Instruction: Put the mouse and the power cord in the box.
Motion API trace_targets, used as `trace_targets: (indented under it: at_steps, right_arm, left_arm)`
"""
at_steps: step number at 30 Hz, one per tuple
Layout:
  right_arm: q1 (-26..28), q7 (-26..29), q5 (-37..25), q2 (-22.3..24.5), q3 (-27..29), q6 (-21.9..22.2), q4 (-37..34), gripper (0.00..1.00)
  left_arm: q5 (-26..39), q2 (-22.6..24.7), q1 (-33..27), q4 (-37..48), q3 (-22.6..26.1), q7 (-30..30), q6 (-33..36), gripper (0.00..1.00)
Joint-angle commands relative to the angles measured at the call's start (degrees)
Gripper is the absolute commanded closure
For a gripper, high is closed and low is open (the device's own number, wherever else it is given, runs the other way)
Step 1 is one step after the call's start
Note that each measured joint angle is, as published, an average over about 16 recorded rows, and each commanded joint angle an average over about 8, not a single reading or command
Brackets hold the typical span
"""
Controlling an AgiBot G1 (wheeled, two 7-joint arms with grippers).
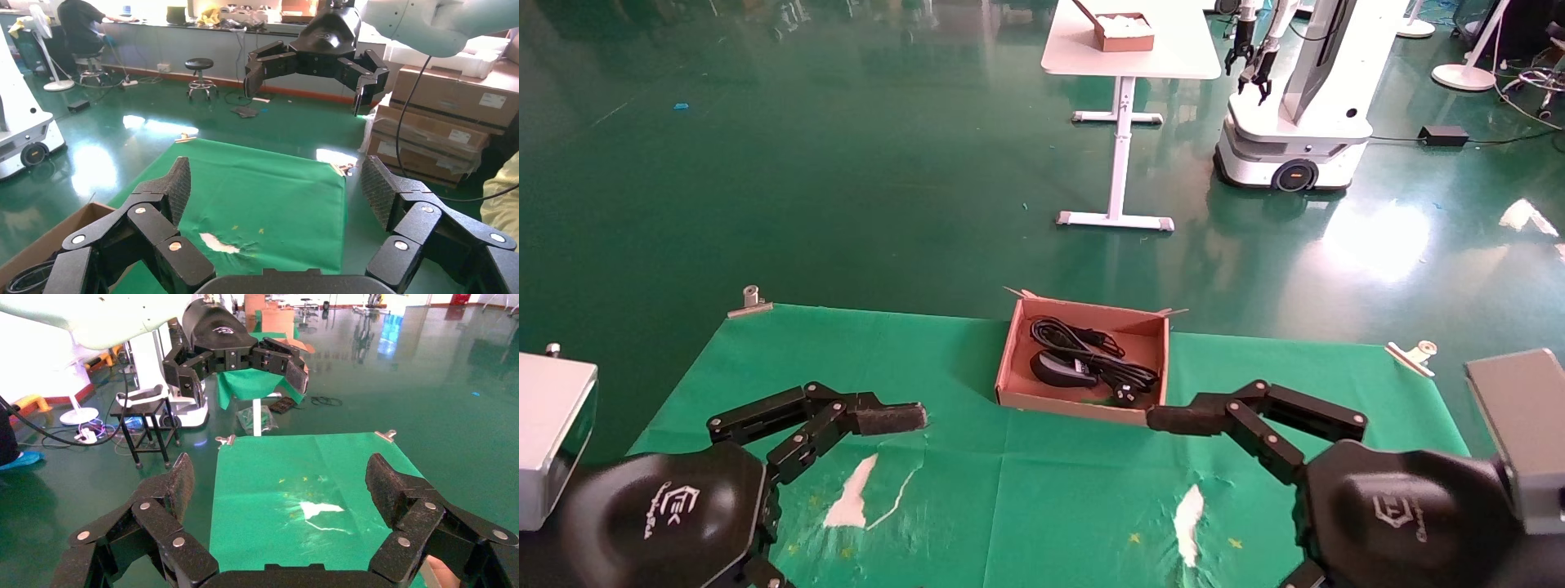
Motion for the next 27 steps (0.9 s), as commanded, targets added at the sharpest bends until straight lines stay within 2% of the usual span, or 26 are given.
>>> trace_targets:
  at_steps: [1,27]
  right_arm:
    - [0.0,0.0,0.0,0.0,0.0,0.0,0.0,0.00]
    - [0.1,0.0,-0.1,0.0,0.0,0.0,-0.1,0.00]
  left_arm:
    - [0.0,0.0,0.0,0.0,0.0,0.0,0.0,0.00]
    - [0.0,0.0,0.0,0.0,0.0,0.0,0.0,0.00]
